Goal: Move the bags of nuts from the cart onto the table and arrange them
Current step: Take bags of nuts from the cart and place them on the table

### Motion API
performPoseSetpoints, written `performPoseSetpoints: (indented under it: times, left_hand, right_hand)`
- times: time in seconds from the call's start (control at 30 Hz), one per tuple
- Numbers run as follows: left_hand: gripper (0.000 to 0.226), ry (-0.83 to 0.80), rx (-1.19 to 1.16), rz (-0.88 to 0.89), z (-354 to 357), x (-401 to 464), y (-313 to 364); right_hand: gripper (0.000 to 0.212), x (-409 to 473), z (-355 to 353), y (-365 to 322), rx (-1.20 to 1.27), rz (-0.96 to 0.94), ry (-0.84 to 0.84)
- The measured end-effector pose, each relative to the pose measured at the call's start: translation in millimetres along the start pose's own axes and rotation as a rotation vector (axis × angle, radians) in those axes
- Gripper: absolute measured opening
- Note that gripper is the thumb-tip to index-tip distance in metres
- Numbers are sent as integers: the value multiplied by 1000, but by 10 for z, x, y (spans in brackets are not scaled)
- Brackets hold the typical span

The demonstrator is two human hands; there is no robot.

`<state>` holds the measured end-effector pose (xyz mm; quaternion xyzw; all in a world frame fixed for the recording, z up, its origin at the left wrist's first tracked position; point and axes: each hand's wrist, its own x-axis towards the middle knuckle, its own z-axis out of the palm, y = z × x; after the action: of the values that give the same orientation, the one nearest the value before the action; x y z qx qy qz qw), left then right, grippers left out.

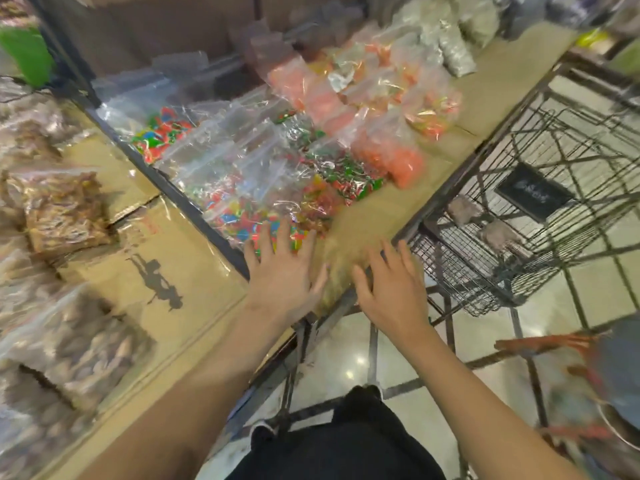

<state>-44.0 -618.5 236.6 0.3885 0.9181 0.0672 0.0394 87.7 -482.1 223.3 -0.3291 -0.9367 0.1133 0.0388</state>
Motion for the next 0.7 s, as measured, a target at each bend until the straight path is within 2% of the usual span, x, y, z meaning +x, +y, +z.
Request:
performPoseSetpoints:
  times: [0.13,0.4,0.7]
  left_hand:
    - [64,-18,-14,81,211,342,628]
    - [64,-124,-20,216,697,965,2310]
    - [62,-223,10,441,1021,1753,3478]
  right_hand:
    - [65,17,-107,721,26,86,-9]
    - [63,0,-361,2361,-17,283,-22]
    - [66,419,-489,3470,52,483,-4]
